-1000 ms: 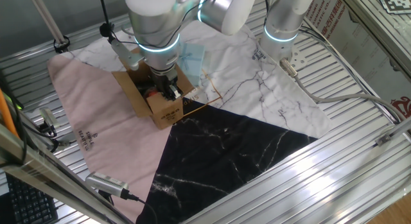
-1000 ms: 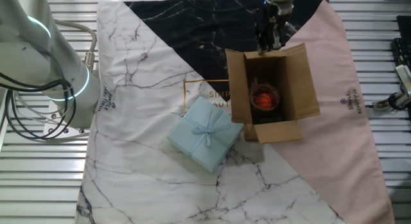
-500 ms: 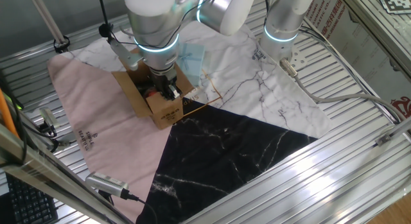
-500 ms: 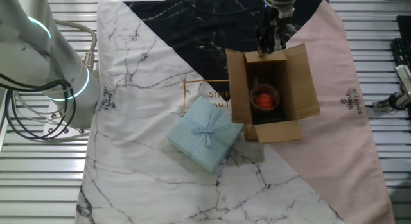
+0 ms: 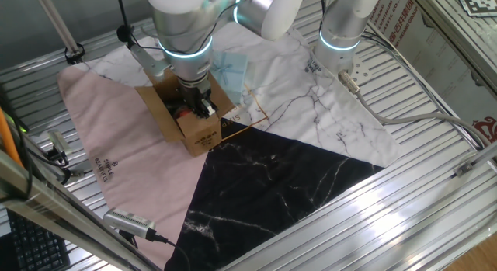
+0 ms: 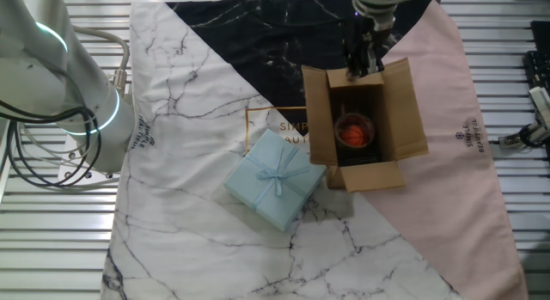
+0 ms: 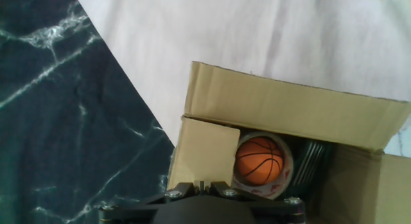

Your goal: Cover the box

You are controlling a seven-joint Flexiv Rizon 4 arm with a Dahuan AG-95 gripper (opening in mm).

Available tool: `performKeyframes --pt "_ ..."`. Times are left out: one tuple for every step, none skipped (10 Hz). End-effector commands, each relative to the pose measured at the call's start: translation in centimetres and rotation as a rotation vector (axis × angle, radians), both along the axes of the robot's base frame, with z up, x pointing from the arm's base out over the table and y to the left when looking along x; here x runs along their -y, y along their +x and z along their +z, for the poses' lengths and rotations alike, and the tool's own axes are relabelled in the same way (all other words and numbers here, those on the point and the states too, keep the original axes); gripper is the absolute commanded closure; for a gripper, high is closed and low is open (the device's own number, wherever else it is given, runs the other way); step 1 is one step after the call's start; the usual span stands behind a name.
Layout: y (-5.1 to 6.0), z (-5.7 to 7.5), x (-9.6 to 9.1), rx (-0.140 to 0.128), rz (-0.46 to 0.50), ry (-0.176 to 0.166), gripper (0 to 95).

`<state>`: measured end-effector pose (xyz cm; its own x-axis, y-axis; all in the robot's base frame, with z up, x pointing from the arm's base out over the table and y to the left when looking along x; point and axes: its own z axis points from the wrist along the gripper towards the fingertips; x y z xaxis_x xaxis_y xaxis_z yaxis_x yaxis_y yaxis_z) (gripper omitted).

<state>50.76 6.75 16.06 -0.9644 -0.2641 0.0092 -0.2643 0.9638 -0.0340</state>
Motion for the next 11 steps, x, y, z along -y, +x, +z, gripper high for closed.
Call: performKeyframes --pt "0.1 -0.4 0.1 0.005 0.0 0.001 95.0" --pt "0.2 -0.7 0.1 0.006 -0.002 0.004 95.0" --pt "0.2 -0.9 0.1 0.005 -0.003 0.005 95.0" --pt "0.3 -1.1 0.2 0.006 -0.006 0.008 95.0" --pt "0.3 -1.2 0.2 0.006 -0.006 0.009 95.0" --pt "0.4 -1.6 0.2 0.008 -0.008 0.013 95.0" --pt "0.4 -1.8 0.2 0.009 -0.01 0.012 95.0" --pt "0.4 -1.9 0.3 0.009 -0.011 0.014 95.0" --pt "0.5 -2.3 0.3 0.01 -0.01 0.015 95.0" --pt "0.5 -2.5 0.3 0.011 -0.01 0.015 95.0" --pt "0.5 -2.8 0.3 0.014 -0.01 0.017 95.0"
